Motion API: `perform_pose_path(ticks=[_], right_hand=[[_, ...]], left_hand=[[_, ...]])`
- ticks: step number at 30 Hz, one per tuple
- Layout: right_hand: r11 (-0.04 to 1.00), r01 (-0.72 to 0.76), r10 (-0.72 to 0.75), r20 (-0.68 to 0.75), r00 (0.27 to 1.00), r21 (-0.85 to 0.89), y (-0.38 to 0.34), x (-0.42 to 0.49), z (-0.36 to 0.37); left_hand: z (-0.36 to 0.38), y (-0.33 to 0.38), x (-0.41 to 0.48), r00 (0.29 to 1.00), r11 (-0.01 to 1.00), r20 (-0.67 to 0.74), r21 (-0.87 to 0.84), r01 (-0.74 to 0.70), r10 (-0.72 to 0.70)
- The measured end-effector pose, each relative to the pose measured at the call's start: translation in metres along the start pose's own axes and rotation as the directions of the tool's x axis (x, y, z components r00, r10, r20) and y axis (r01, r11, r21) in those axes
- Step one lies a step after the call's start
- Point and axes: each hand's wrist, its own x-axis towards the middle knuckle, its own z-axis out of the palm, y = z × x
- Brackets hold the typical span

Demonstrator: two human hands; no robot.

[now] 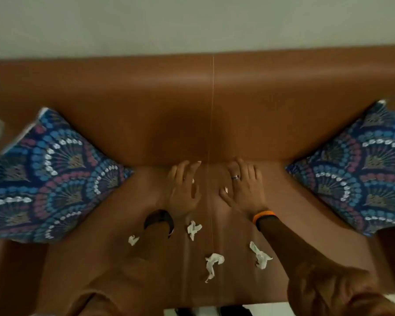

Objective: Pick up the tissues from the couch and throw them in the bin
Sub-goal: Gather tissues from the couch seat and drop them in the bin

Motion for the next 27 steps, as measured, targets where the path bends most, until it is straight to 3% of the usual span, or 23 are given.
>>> perform_pose_path(ticks=[1, 4, 9, 13, 18, 22, 24, 27], right_hand=[[1.0, -0.011, 0.011, 0.054, 0.998, 0.007, 0.002, -0.005, 0.028], [0.998, -0.061, 0.058, 0.1, 0.993, 0.028, 0.009, -0.017, 0.101], [0.976, -0.165, 0.137, 0.19, 0.972, 0.139, 0.014, -0.023, 0.169], [0.957, -0.186, 0.155, 0.15, 0.976, 0.223, 0.01, -0.025, 0.185], [0.847, -0.324, 0.274, 0.176, 0.946, 0.421, 0.004, -0.034, 0.183], [0.843, -0.311, 0.256, 0.18, 0.95, 0.438, 0.0, -0.057, 0.17], [0.872, -0.294, 0.265, 0.129, 0.956, 0.392, 0.002, -0.076, 0.163], [0.878, -0.382, 0.388, 0.039, 0.921, 0.289, 0.011, -0.108, 0.155]], left_hand=[[0.024, -0.014, -0.003, 0.999, 0.999, 0.033, -0.039, 0.007, -0.006], [0.08, -0.053, -0.003, 0.998, 0.999, 0.061, 0.052, 0.01, -0.014], [0.135, -0.089, 0.009, 0.989, 0.991, 0.15, 0.132, -0.027, 0.007], [0.146, -0.096, 0.009, 0.986, 0.998, 0.16, 0.06, 0.034, -0.043], [0.145, -0.081, -0.004, 0.982, 0.991, 0.14, -0.023, 0.129, -0.124], [0.143, -0.059, -0.028, 0.942, 0.95, 0.183, -0.083, 0.301, -0.283], [0.139, -0.045, -0.048, 0.952, 0.95, 0.161, -0.138, 0.282, -0.259], [0.134, -0.03, -0.085, 0.969, 0.96, 0.103, -0.15, 0.237, -0.224]])
